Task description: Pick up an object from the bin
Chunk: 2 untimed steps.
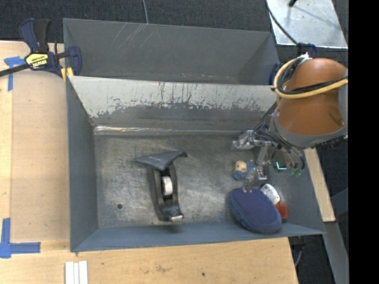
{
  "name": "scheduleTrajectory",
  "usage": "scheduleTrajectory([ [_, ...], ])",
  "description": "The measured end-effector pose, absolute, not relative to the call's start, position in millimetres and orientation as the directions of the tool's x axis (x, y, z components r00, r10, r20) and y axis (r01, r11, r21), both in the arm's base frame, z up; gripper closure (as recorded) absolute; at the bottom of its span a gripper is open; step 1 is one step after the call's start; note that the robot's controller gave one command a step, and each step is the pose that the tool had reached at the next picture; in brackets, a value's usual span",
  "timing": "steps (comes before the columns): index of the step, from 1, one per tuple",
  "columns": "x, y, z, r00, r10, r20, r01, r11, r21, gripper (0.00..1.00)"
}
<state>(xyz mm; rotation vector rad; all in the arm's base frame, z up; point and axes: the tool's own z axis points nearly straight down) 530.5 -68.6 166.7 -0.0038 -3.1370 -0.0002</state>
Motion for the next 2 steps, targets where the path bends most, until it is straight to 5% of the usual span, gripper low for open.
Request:
scheduleTrajectory([
  [1, 547.3, -119.4, 88.6, -0.998, -0.055, -0.002, -0.055, 0.998, -0.001, 0.00],
  [2, 547.9, -117.7, 90.9, -0.998, -0.059, -0.004, -0.059, 0.998, -0.001, 1.00],
])
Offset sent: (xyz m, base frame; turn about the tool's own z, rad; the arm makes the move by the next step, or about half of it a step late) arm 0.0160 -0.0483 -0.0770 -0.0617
